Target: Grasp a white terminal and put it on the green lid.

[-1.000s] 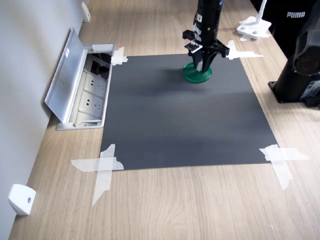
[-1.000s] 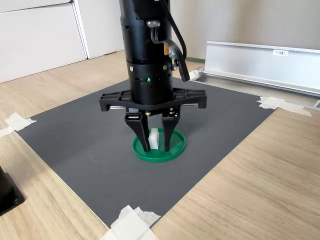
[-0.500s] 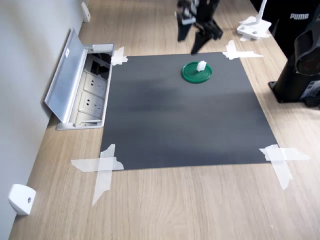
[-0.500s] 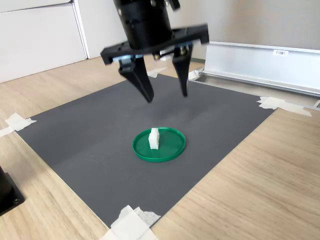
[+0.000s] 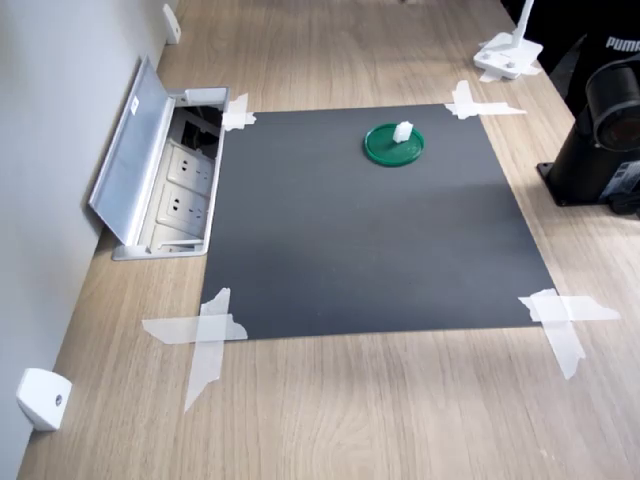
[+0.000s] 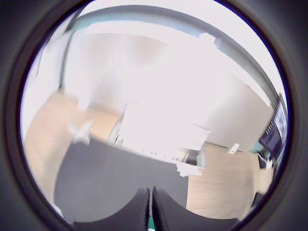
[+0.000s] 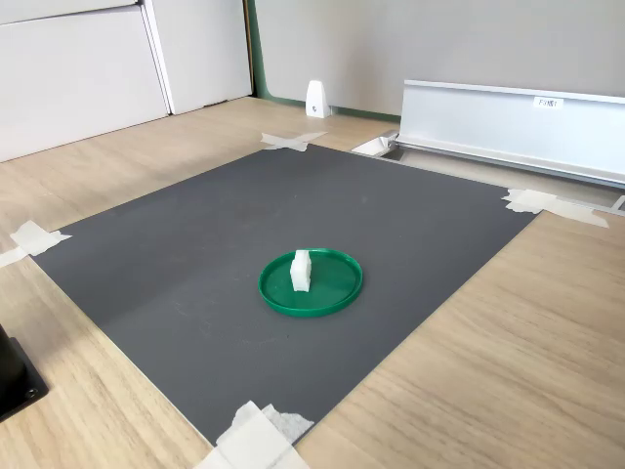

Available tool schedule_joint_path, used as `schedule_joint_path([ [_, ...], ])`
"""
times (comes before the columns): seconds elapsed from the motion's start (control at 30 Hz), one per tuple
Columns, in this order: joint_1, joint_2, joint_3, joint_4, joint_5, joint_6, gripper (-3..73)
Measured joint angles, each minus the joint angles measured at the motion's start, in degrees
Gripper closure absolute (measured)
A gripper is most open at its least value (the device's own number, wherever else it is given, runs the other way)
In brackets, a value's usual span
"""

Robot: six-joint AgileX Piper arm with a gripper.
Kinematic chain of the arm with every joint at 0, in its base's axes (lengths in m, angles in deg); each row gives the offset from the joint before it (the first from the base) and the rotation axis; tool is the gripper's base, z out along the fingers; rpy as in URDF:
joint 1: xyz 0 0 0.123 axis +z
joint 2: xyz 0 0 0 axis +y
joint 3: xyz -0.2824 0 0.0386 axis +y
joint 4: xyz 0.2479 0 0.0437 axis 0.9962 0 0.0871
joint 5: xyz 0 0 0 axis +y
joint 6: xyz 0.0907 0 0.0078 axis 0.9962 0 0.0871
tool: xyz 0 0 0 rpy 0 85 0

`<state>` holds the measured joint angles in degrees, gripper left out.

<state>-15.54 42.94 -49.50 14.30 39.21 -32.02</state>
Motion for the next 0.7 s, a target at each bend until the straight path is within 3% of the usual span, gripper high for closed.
schedule_joint_path([
  [0.17,1.46,-8.23,7.49,-0.07,-7.29,13.76,70.0],
  [0.27,3.99,-12.61,12.34,-0.07,-8.33,17.96,70.0],
  [0.4,6.75,-18.78,18.55,-0.07,-8.34,19.24,70.0],
  [0.7,7.13,-32.68,28.78,-0.34,-12.23,19.44,70.0],
])
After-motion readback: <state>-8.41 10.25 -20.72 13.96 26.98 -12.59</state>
